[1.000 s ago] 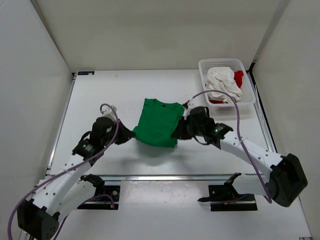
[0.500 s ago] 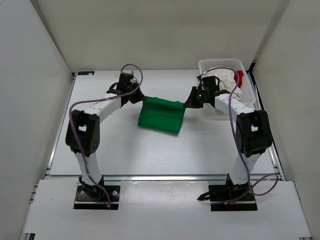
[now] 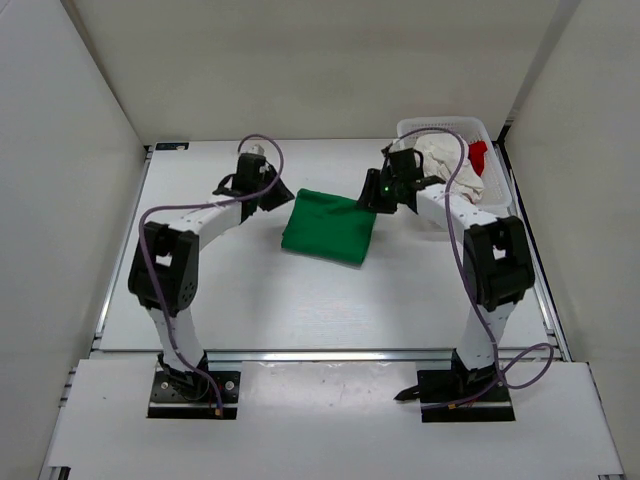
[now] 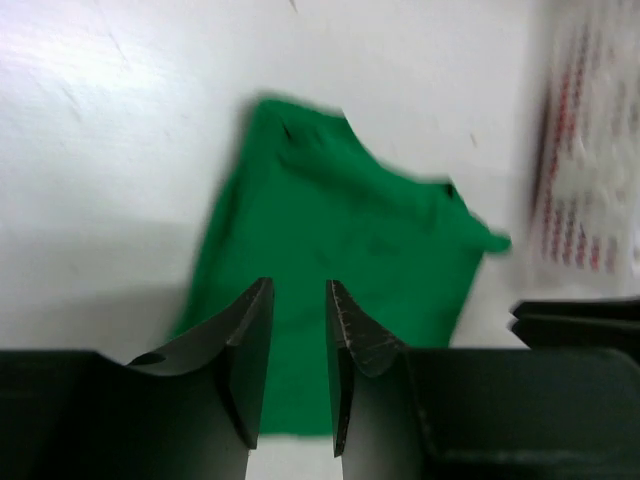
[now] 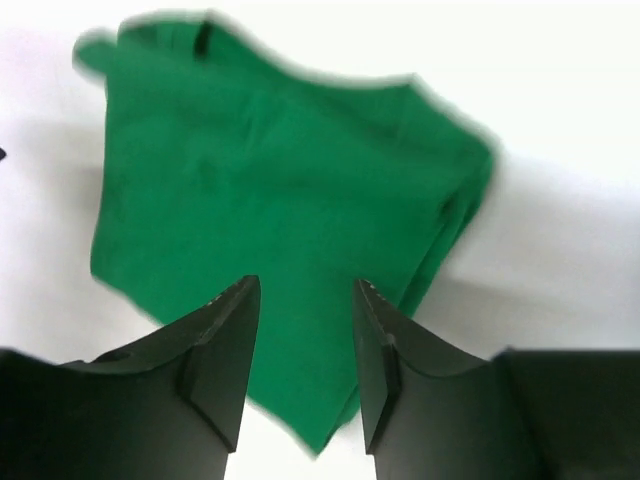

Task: Fold and stack the t-shirts
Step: Fold the long partially folded tshirt into a neat square

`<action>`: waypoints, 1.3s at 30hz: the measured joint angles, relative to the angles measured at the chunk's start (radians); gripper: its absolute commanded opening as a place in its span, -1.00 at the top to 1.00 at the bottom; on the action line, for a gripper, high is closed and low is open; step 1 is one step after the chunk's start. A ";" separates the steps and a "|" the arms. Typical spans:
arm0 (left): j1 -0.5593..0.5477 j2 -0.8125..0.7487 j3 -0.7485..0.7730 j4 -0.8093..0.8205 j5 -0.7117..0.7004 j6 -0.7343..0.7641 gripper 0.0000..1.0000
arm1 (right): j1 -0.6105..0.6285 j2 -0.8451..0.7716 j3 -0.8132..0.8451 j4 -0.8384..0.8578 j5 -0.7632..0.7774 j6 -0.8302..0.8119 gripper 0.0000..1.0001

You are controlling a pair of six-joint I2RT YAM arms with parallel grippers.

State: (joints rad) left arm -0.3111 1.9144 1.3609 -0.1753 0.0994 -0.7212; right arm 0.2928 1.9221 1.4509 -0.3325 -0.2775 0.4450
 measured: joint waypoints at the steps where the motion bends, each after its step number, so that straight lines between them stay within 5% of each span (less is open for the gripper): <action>1: -0.022 -0.051 -0.061 0.036 -0.006 -0.002 0.21 | 0.022 -0.037 -0.048 0.014 0.021 0.003 0.20; 4: -0.103 -0.142 -0.181 0.091 -0.014 -0.005 0.24 | 0.089 -0.151 -0.217 0.074 0.039 0.023 0.48; 8: -0.169 -0.066 -0.196 0.131 0.014 -0.006 0.36 | 0.145 -0.170 -0.342 0.146 0.008 0.051 0.81; 12: -0.150 -0.042 -0.378 0.249 0.039 -0.052 0.37 | 0.149 -0.141 -0.444 0.201 -0.012 0.069 0.89; 23: -0.229 -0.488 -0.930 0.434 0.025 -0.181 0.28 | 0.246 -0.343 -0.780 0.376 -0.051 0.128 0.98; 31: -0.172 -0.600 -0.886 0.308 0.019 -0.178 0.26 | 0.256 -0.443 -0.713 0.280 -0.053 0.126 1.00; 39: -0.084 -0.333 -0.600 0.312 0.081 -0.156 0.29 | 0.166 -0.250 -0.483 0.386 -0.103 0.128 1.00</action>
State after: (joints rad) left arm -0.3950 1.5810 0.7605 0.1368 0.1806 -0.8768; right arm 0.4587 1.6718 0.9680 0.0540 -0.3805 0.5732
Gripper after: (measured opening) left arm 0.357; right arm 0.004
